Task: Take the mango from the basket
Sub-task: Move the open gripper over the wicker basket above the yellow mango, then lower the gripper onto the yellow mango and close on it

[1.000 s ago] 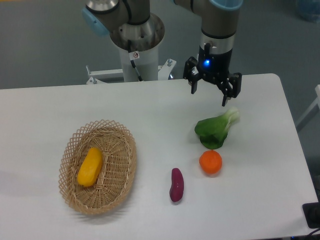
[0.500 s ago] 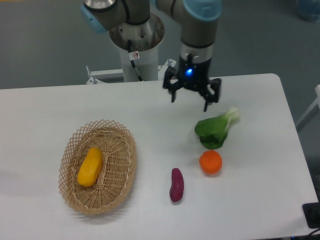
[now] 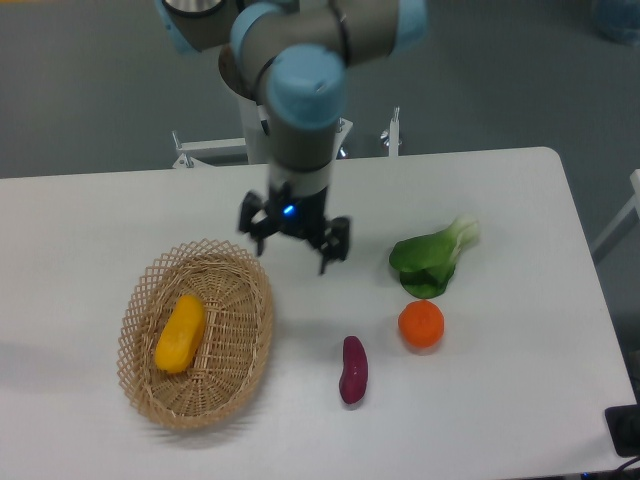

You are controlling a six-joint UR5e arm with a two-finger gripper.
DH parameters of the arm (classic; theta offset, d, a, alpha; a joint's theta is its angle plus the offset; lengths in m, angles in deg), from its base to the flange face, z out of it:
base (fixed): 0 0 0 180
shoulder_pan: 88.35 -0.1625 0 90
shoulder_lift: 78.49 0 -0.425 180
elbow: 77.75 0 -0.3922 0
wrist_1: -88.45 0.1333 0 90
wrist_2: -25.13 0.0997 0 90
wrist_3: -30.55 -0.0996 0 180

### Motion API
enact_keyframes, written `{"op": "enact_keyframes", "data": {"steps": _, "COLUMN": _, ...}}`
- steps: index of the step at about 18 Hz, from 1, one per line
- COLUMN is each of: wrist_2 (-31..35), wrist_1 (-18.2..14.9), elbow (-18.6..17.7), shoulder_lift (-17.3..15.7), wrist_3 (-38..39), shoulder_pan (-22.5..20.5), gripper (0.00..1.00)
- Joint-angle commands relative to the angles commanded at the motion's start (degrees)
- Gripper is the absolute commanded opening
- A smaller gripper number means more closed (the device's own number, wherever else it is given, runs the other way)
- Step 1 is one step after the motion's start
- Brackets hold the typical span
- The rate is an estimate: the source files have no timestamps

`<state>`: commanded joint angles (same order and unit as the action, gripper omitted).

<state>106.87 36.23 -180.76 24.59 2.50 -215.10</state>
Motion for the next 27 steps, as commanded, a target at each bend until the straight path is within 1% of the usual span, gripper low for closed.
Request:
{"op": "enact_keyframes", "data": {"steps": 2, "wrist_2": 0.00, "wrist_1": 1.42, "elbow": 0.00, "shoulder_lift": 2.20, "wrist_3": 2.46, "shoulder_pan": 3.25, "gripper": 1.00}}
{"op": "enact_keyframes", "data": {"steps": 5, "wrist_2": -0.17, "wrist_1": 4.22, "elbow": 0.17, "shoulder_lift": 4.31, "wrist_3": 6.24, "shoulder_pan": 6.07, "gripper": 1.00}}
{"op": "enact_keyframes", "data": {"steps": 6, "wrist_2": -0.09, "wrist_1": 4.50, "elbow": 0.17, "shoulder_lift": 5.01, "wrist_3": 6.69, "shoulder_pan": 6.95, "gripper": 1.00}}
{"op": "enact_keyframes", "data": {"steps": 7, "wrist_2": 0.09, "wrist_1": 4.59, "elbow": 0.17, "shoulder_lift": 6.41, "wrist_3": 6.69, "shoulder_pan": 7.65, "gripper": 1.00}}
{"op": "enact_keyframes", "data": {"steps": 10, "wrist_2": 0.00, "wrist_1": 4.68, "elbow": 0.26, "shoulder_lift": 7.04, "wrist_3": 6.69, "shoulder_pan": 8.01, "gripper": 1.00}}
{"op": "enact_keyframes", "data": {"steps": 14, "wrist_2": 0.53, "wrist_1": 5.46, "elbow": 0.26, "shoulder_lift": 9.41, "wrist_3": 6.78, "shoulder_pan": 9.68, "gripper": 1.00}}
{"op": "enact_keyframes", "data": {"steps": 17, "wrist_2": 0.53, "wrist_1": 8.10, "elbow": -0.44, "shoulder_lift": 9.85, "wrist_3": 6.78, "shoulder_pan": 10.21, "gripper": 1.00}}
{"op": "enact_keyframes", "data": {"steps": 20, "wrist_2": 0.70, "wrist_1": 8.63, "elbow": -0.27, "shoulder_lift": 10.99, "wrist_3": 6.78, "shoulder_pan": 11.52, "gripper": 1.00}}
{"op": "enact_keyframes", "data": {"steps": 23, "wrist_2": 2.72, "wrist_1": 8.98, "elbow": -0.18, "shoulder_lift": 11.87, "wrist_3": 6.78, "shoulder_pan": 11.97, "gripper": 1.00}}
{"op": "enact_keyframes", "data": {"steps": 27, "wrist_2": 2.90, "wrist_1": 9.16, "elbow": -0.18, "shoulder_lift": 12.75, "wrist_3": 6.69, "shoulder_pan": 12.05, "gripper": 1.00}}
